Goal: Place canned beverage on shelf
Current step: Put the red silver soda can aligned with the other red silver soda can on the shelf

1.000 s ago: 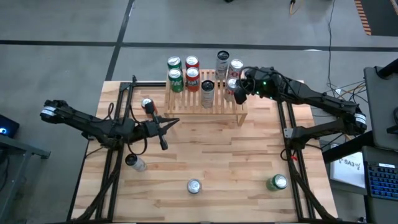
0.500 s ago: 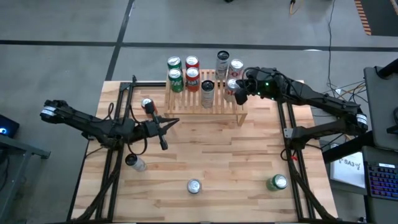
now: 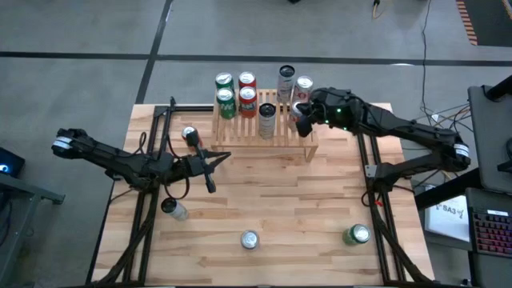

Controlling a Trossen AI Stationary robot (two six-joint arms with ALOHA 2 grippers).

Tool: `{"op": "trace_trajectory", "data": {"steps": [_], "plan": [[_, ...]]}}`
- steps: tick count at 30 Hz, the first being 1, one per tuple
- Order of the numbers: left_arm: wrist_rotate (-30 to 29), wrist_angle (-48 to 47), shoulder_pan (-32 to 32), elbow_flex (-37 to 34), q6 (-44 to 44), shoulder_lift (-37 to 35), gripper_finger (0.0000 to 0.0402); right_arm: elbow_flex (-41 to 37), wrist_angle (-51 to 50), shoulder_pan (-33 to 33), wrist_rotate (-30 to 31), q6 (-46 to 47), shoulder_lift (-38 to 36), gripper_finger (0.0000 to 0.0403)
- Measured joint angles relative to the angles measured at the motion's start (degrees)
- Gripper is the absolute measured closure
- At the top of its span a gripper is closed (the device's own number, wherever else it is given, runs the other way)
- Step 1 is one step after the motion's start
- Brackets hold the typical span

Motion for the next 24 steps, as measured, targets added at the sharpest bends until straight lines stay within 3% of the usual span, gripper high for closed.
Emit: {"op": "trace_trajectory", "data": {"steps": [7, 15, 24], "plan": [[0.0, -0.3, 0.0, 0.0, 0.0, 0.0, 0.0401, -0.2, -0.1, 0.0, 1.2, -0.4, 2.2, 0.0392], [-0.1, -0.4, 0.0, 0.0, 0.0, 0.0, 0.0401, -0.1, -2.5, 0.0, 7.7, 0.9, 2.1, 0.0392], [-0.1, -0.4, 0.0, 0.0, 0.0, 0.0, 0.0401, -0.2, -1.8, 0.0, 7.7, -0.5, 2.1, 0.0392]]}}
